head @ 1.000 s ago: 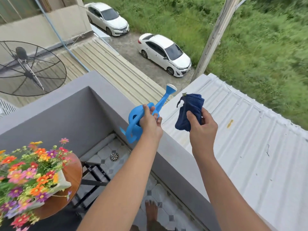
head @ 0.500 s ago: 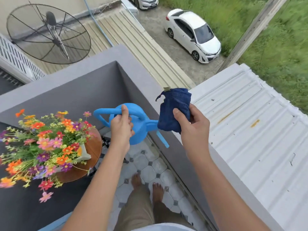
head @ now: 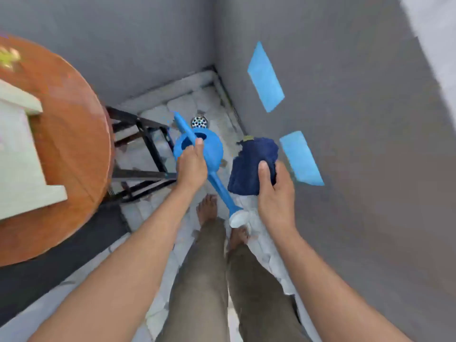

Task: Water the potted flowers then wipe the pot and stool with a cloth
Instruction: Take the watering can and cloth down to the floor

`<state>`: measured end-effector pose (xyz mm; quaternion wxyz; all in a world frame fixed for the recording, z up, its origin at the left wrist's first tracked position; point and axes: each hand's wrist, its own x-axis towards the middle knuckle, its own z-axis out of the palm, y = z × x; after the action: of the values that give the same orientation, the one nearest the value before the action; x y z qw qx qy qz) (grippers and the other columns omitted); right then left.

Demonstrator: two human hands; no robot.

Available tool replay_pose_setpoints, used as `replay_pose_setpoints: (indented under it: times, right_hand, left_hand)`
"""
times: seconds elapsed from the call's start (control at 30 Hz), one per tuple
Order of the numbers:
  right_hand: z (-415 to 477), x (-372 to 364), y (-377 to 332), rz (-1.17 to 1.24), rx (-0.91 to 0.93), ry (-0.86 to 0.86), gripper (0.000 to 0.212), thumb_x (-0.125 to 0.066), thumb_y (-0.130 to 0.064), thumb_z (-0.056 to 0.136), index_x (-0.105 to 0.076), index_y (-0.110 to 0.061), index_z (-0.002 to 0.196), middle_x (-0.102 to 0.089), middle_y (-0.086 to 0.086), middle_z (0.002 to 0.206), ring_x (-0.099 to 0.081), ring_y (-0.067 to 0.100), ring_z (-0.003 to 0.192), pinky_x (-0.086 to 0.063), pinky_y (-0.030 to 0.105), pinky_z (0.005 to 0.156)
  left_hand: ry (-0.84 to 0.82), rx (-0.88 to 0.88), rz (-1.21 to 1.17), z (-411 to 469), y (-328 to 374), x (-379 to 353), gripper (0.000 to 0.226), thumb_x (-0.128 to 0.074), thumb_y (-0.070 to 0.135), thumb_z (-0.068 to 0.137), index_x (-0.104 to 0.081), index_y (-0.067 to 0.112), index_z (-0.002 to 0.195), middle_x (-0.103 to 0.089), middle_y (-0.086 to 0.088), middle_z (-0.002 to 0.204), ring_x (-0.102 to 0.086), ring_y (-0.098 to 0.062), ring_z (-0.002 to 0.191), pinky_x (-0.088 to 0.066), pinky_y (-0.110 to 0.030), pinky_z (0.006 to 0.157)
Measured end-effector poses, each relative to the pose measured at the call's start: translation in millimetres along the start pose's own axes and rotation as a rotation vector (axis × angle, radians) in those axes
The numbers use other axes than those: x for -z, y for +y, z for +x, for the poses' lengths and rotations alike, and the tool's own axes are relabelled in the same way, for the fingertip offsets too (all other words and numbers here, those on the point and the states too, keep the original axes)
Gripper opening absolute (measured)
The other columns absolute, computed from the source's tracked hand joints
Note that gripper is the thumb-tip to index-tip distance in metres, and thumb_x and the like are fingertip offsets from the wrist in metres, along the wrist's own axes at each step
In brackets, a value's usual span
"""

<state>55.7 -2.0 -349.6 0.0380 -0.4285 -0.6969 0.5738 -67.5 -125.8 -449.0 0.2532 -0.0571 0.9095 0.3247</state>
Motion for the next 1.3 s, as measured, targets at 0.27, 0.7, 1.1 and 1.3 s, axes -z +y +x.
replay_pose_setpoints:
  times: [0.27, 0.7, 1.1, 1.3]
  right_hand:
    - [87.3, -52.1, 151.3, 0.102, -0.367, -0.074, 0.036, -0.048, -0.042, 0.104, -0.068, -0.013, 0.11, -0.074, -0.003, 0.095, -0.071, 0.007, 0.084, -0.057, 0.03, 0.067]
    - [174.9, -83.9, 202.5, 0.321, -0.469, -0.397, 0.047, -0.056, 0.012, 0.092, -0.054, -0.013, 0.132, -0.07, -0.002, 0.102, -0.07, 0.003, 0.078, -0.052, 0.018, 0.063]
    - [200.5, -134.9, 174.6, -0.023, -0.156, -0.433, 0.044, -0.047, 0.015, 0.088, -0.069, -0.013, 0.113, -0.072, 0.01, 0.096, -0.07, 0.008, 0.076, -0.054, 0.016, 0.062]
    - [232.2, -159.9, 176.5, -0.461, 0.227, -0.217, 0.055, -0.047, 0.014, 0.081, -0.071, -0.014, 0.123, -0.071, 0.004, 0.117, -0.058, 0.022, 0.111, -0.046, 0.022, 0.095]
  left_hand:
    - [-0.13, 0.145, 0.038, 109.0, -93.6, -132.0, 0.052, -0.024, 0.041, 0.104, -0.059, 0.003, 0.096, -0.059, -0.02, 0.096, -0.059, -0.035, 0.098, -0.029, -0.033, 0.069]
    - [-0.253, 0.199, 0.027, 192.4, -125.3, -202.1, 0.052, -0.028, 0.041, 0.104, -0.052, -0.002, 0.122, -0.06, -0.018, 0.111, -0.054, -0.03, 0.092, -0.032, -0.031, 0.07]
    - [-0.696, 0.561, -0.914, 152.0, -139.6, -150.2, 0.066, -0.043, 0.071, 0.087, -0.067, 0.014, 0.109, -0.076, -0.002, 0.092, -0.069, -0.019, 0.092, -0.052, -0.033, 0.076]
    - [0.012, 0.255, -0.839, 177.5, -145.2, -145.8, 0.028, -0.058, 0.036, 0.094, -0.061, 0.014, 0.111, -0.07, -0.002, 0.102, -0.066, -0.015, 0.089, -0.053, -0.028, 0.074]
